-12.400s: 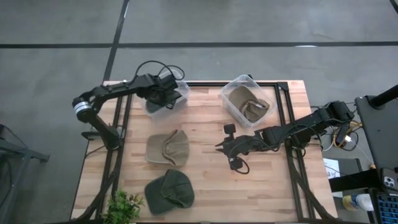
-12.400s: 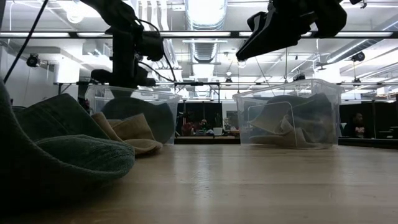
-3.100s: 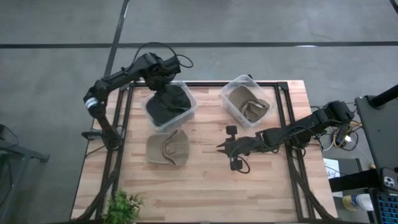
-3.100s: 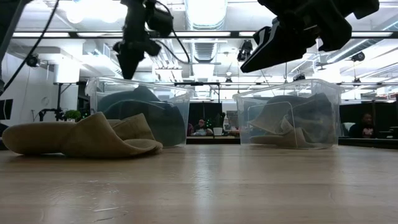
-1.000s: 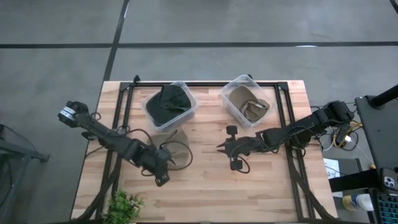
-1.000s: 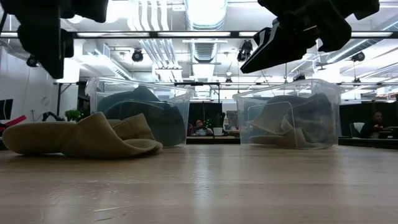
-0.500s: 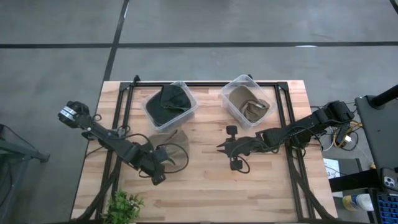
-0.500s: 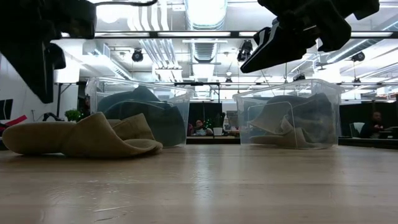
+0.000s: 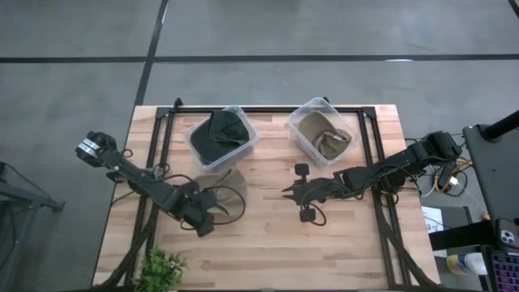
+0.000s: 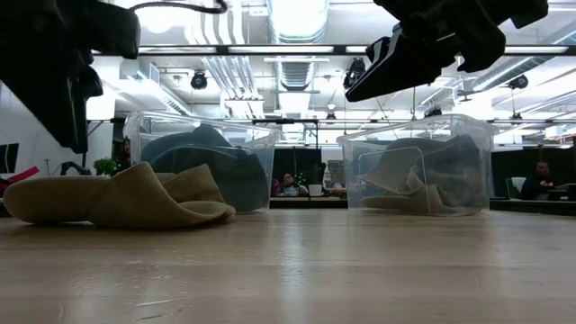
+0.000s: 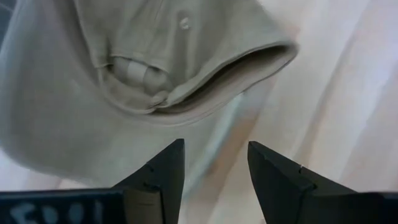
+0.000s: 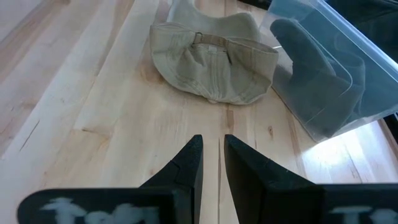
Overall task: Pick & Place hat
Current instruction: Put the brown cap into the right transparent bin
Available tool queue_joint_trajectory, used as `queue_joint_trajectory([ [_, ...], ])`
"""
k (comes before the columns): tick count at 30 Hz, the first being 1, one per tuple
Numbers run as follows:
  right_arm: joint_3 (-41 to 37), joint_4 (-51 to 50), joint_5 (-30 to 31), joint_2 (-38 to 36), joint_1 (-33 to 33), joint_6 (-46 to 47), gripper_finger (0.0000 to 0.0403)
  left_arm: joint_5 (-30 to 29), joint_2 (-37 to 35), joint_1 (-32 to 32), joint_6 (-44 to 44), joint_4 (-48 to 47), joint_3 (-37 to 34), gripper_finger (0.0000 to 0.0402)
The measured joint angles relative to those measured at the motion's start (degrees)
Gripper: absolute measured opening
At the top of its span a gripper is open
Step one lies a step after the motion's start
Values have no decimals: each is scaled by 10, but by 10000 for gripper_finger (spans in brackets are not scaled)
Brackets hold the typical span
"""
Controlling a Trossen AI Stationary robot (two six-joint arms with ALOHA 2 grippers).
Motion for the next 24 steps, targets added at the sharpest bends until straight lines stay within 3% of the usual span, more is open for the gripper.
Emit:
queue_joint_trajectory([
  [9, 0, 0, 0, 0, 0, 2, 61, 23, 1, 0, 26, 26, -42, 167],
  [24, 0, 1, 0, 0, 0, 2, 61, -3, 1, 4, 37, 49, -95, 163],
])
